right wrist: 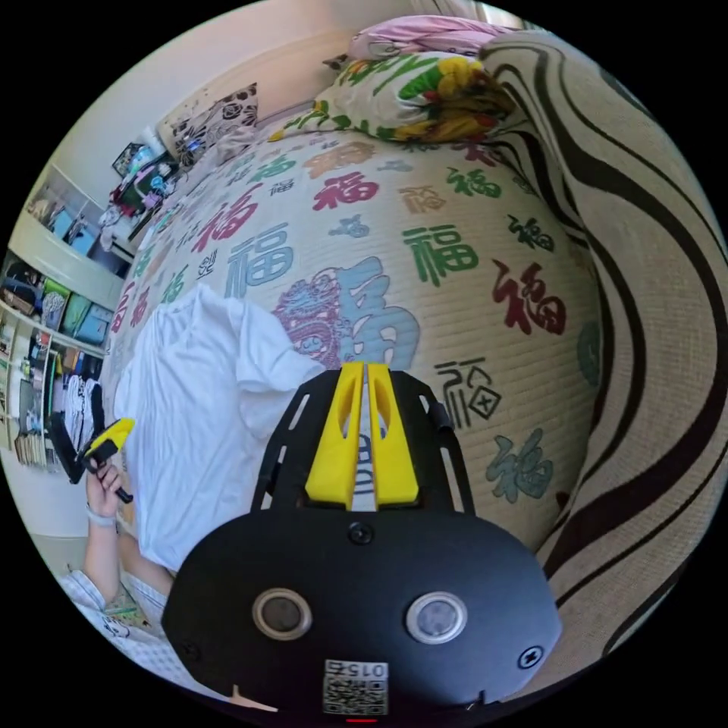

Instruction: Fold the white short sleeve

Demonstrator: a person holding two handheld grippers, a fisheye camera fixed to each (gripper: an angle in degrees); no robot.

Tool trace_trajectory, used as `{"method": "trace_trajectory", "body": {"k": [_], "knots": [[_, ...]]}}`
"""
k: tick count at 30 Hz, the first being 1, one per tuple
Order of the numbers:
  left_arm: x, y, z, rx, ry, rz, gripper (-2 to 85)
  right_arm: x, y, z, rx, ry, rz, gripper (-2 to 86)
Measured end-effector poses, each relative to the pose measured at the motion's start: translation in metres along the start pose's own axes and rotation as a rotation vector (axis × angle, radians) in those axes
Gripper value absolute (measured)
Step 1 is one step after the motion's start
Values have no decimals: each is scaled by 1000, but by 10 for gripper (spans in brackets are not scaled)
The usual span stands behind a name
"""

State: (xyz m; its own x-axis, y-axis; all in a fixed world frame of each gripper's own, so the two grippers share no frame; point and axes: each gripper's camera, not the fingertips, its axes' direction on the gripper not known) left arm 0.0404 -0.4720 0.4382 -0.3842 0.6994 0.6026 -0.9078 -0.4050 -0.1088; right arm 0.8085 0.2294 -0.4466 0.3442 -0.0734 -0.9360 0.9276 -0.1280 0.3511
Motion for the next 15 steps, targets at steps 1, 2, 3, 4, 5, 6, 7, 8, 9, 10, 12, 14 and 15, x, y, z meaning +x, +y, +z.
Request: {"method": "trace_trajectory", "body": {"k": [1, 2, 3, 4, 5, 6, 7, 8, 9, 10, 12, 14, 15], "knots": [[5, -12, 20, -19, 11, 6, 90, 4, 0, -1, 20, -29, -21, 34], [9, -20, 31, -29, 17, 13, 91, 4, 0, -1, 28, -49, -39, 42], [17, -36, 51, -50, 24, 31, 93, 0, -1, 2, 32, -87, -83, 57], [29, -53, 69, -67, 27, 64, 95, -7, -3, 9, 18, -114, -130, 72], [37, -62, 78, -76, 25, 87, 96, -12, -5, 13, 8, -126, -154, 76], [53, -79, 98, -113, 9, 139, 99, -22, -10, 22, -1, -143, -202, 83], [70, -92, 120, -176, -15, 183, 102, -33, -17, 30, -5, -160, -234, 84], [77, -97, 132, -215, -20, 202, 104, -37, -22, 34, -5, -178, -242, 85], [90, -101, 158, -305, -18, 223, 110, -44, -33, 41, -3, -247, -247, 88], [98, -98, 182, -371, -22, 222, 113, -52, -45, 49, -16, -333, -259, 91], [109, -85, 203, -359, -30, 212, 115, -72, -63, 65, -92, -361, -318, 95], [120, -73, 216, -312, -40, 202, 113, -98, -77, 88, -216, -301, -405, 81], [126, -67, 225, -293, -63, 190, 108, -110, -84, 103, -302, -280, -446, 55]]}}
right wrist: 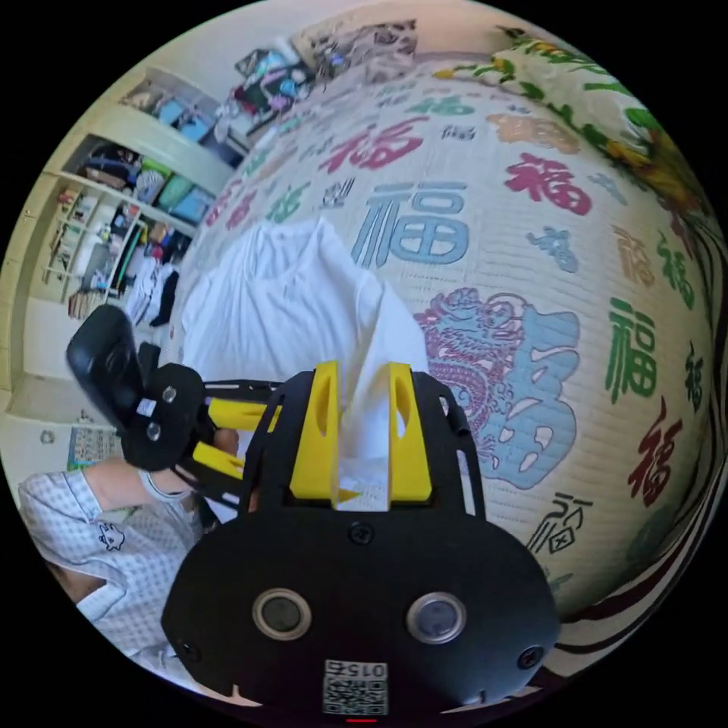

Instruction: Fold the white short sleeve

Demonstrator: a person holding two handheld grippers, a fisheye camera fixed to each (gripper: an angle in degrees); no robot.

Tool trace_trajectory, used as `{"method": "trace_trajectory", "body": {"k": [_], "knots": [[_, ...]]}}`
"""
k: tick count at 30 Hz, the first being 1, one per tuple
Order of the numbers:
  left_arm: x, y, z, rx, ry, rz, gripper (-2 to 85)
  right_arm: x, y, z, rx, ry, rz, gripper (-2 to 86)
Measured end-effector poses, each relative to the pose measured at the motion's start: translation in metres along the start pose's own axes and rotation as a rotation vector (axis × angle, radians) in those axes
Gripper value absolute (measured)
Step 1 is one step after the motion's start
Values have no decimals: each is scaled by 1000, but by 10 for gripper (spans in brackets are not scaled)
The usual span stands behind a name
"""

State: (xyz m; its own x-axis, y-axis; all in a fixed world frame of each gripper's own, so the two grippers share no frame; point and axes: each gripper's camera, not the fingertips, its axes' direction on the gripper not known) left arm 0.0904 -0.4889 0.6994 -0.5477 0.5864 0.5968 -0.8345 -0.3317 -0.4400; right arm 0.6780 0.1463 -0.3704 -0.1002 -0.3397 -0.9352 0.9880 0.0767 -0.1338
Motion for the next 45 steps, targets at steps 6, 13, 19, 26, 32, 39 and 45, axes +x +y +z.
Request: {"method": "trace_trajectory", "body": {"k": [6, 13, 19, 26, 32, 39, 45], "knots": [[27, -3, 22, 127, 98, -28, 48, 19, -38, -16, 12, 177, 8, 0], [41, -14, 28, 190, 104, -56, 81, 25, -98, 31, -152, 385, -54, -4], [67, 12, 13, 187, -186, 81, 87, 32, -114, 91, -160, 592, 42, 0], [50, -8, 32, 39, -218, 26, 9, 45, -113, 111, -60, 224, 78, 52], [65, 9, -3, 175, -6, -6, 7, 46, -116, 172, -196, 278, 44, -3], [72, 29, -29, 121, 280, -64, 81, 26, -122, 229, -176, 426, 47, -7], [77, 114, -141, 243, 365, 61, 78, -32, -112, 230, 79, 566, 43, -4]]}}
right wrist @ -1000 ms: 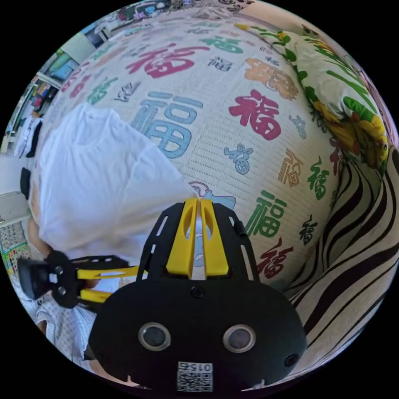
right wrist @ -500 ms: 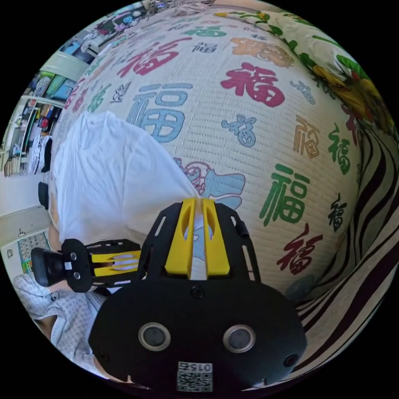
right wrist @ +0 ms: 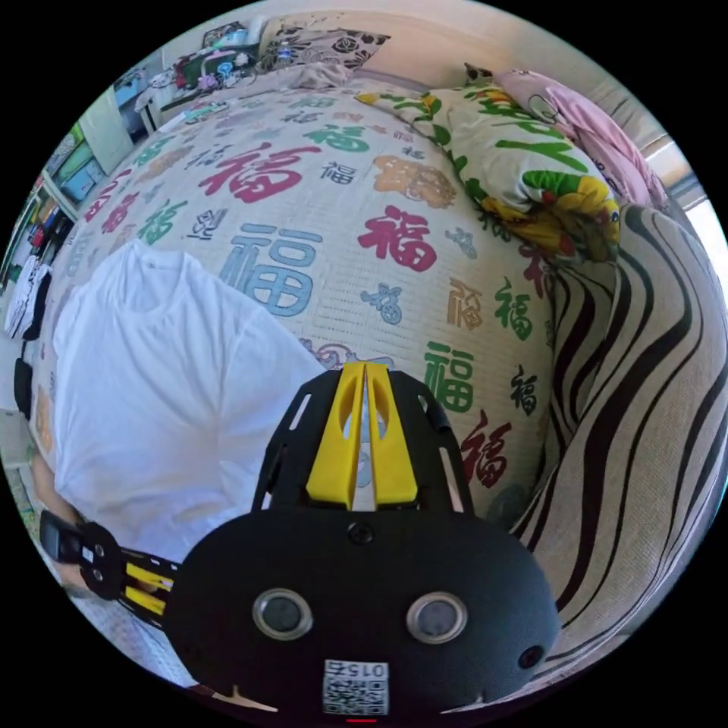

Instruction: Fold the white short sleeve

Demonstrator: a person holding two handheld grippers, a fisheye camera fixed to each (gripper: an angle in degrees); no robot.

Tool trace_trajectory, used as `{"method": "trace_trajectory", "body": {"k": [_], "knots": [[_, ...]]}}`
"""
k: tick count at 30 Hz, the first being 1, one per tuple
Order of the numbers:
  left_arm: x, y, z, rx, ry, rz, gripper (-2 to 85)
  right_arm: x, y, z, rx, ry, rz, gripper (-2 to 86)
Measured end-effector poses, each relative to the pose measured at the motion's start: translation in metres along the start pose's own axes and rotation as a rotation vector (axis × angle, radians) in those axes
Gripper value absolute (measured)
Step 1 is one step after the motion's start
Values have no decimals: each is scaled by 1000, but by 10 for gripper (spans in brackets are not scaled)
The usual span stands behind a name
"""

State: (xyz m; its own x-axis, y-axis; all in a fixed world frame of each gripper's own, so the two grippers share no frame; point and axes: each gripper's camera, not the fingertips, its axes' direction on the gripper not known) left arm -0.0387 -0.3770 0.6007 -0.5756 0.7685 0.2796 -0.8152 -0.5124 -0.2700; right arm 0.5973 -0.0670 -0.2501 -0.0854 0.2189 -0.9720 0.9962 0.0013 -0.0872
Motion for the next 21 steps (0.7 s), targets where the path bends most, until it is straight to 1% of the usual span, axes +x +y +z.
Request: {"method": "trace_trajectory", "body": {"k": [1, 2, 3, 4, 5, 7, 8, 9, 10, 12, 15, 17, 18, 21], "knots": [[1, 16, -42, 25, -68, 6, 78, -19, 2, -8, 27, -68, -44, -3], [-1, 24, -65, 41, -111, -5, 78, -31, 3, -12, 42, -101, -68, -2], [-7, 43, -115, 75, -199, -39, 78, -60, 7, -18, 75, -157, -124, 0], [-17, 63, -168, 105, -307, -101, 78, -95, 12, -23, 113, -205, -188, 3], [-22, 74, -195, 122, -367, -140, 78, -113, 15, -25, 132, -227, -223, 5], [-44, 121, -302, 195, -601, -300, 82, -196, 23, -24, 190, -312, -354, 14], [-49, 133, -325, 208, -648, -350, 84, -218, 23, -21, 196, -337, -391, 18], [-61, 155, -366, 224, -697, -447, 88, -261, 20, -14, 185, -380, -458, 27], [-69, 174, -398, 255, -691, -498, 91, -302, 12, -5, 157, -406, -505, 33], [-72, 193, -426, 274, -654, -516, 92, -358, -7, 8, 115, -439, -537, 38], [-63, 205, -445, 248, -646, -446, 94, -431, -52, 28, 27, -550, -524, 56], [-57, 212, -454, 282, -618, -405, 94, -469, -80, 42, -30, -602, -493, 67], [-55, 218, -461, 324, -589, -381, 94, -494, -95, 52, -66, -597, -481, 71], [-55, 224, -481, 399, -545, -384, 93, -554, -125, 85, -160, -466, -480, 79]]}}
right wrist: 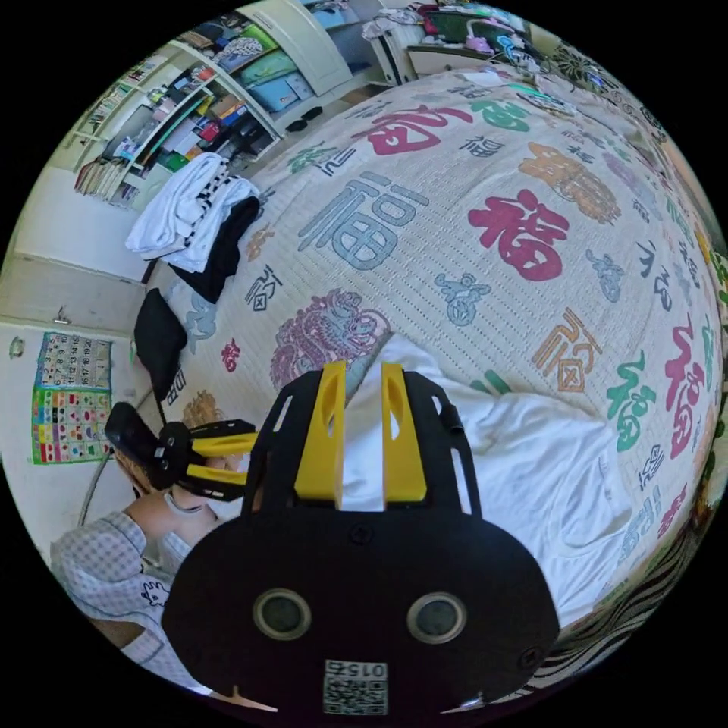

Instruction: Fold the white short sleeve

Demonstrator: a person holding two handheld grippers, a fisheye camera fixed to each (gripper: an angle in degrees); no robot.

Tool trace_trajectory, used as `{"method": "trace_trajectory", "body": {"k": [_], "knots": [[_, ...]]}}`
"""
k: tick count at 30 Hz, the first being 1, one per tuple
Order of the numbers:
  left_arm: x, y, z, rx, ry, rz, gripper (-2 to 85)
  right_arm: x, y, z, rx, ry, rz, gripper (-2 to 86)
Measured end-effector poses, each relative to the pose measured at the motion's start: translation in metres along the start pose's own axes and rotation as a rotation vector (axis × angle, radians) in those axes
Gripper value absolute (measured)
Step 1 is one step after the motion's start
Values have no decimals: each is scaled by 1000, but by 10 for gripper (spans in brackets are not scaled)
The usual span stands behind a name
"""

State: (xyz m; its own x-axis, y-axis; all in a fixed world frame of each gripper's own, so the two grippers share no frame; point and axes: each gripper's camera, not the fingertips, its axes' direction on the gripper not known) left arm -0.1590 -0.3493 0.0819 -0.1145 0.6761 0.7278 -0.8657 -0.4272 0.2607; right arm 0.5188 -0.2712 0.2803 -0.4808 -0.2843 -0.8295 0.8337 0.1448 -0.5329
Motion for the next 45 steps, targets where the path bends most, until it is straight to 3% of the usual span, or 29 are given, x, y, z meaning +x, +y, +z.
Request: {"method": "trace_trajectory", "body": {"k": [4, 8, 11, 13, 22, 27, 35, 37, 39, 41, 45], "knots": [[3, -25, -20, -3, 27, 68, 101, -12, -43, 61, -175, 177, 57, 46], [1, -30, -28, -29, 70, 50, 102, -25, -41, 67, -169, 193, 28, -4], [10, -34, -32, -57, 153, 66, 85, -36, -23, 41, -39, 18, 15, -8], [31, -35, -43, -53, 164, 119, 22, -45, -2, 18, 51, -128, -1, -9], [75, -29, -146, 115, 25, 161, -6, -91, 17, -3, 147, -40, -18, -8], [65, -22, -157, 12, -4, 34, -7, -133, -9, 59, 28, -18, -39, -7], [63, -14, -145, -172, -21, -72, -3, -200, -6, 108, -240, 308, -125, 24], [71, -10, -148, -174, -19, -73, 3, -223, 6, 75, -200, 504, -150, 3], [78, -6, -152, -175, -13, -71, 16, -239, 25, 37, -127, 541, -171, -1], [87, -1, -159, -164, -11, -58, 46, -252, 59, -9, -24, 474, -185, -5], [133, 17, -204, -36, -123, 89, 68, -282, 217, -125, 323, 289, -228, -6]]}}
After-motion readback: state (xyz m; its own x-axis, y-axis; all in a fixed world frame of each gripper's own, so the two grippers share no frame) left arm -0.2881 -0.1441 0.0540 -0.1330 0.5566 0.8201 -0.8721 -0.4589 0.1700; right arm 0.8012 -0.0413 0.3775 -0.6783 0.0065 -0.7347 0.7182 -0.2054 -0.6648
